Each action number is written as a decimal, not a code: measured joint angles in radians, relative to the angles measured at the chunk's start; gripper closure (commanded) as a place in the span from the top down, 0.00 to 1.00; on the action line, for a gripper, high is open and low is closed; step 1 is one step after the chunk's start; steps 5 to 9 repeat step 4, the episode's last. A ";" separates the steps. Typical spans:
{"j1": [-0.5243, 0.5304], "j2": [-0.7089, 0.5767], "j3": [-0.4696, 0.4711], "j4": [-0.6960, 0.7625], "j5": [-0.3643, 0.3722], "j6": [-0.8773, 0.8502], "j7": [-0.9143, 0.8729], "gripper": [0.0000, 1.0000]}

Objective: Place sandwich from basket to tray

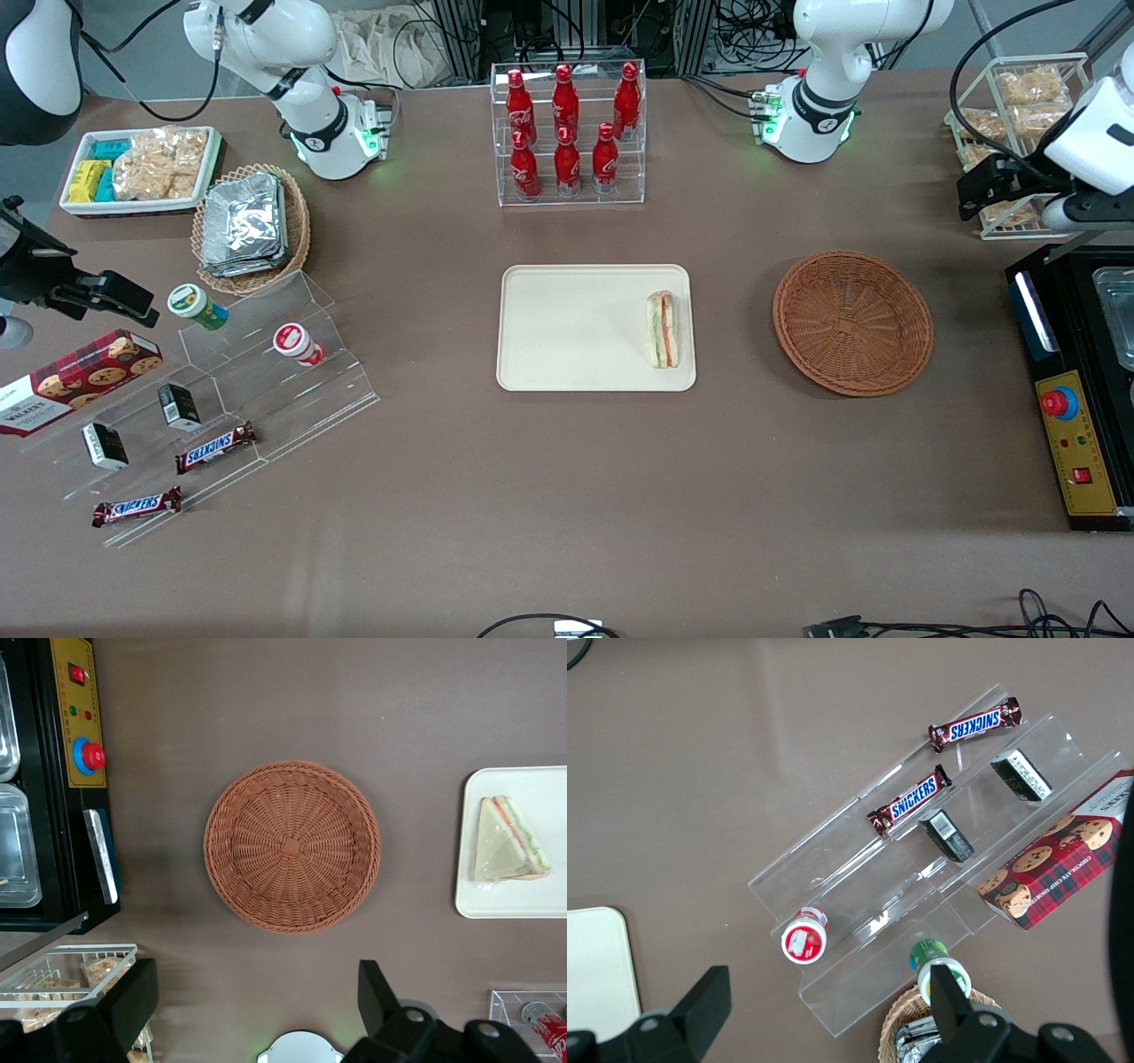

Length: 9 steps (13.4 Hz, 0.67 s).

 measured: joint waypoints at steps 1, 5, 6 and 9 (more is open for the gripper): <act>-0.002 0.002 0.000 0.007 0.000 0.000 -0.002 1.00; 0.000 0.020 0.003 0.025 0.000 0.000 -0.002 1.00; 0.000 0.020 0.003 0.025 0.000 0.000 -0.002 1.00; 0.000 0.020 0.003 0.025 0.000 0.000 -0.002 1.00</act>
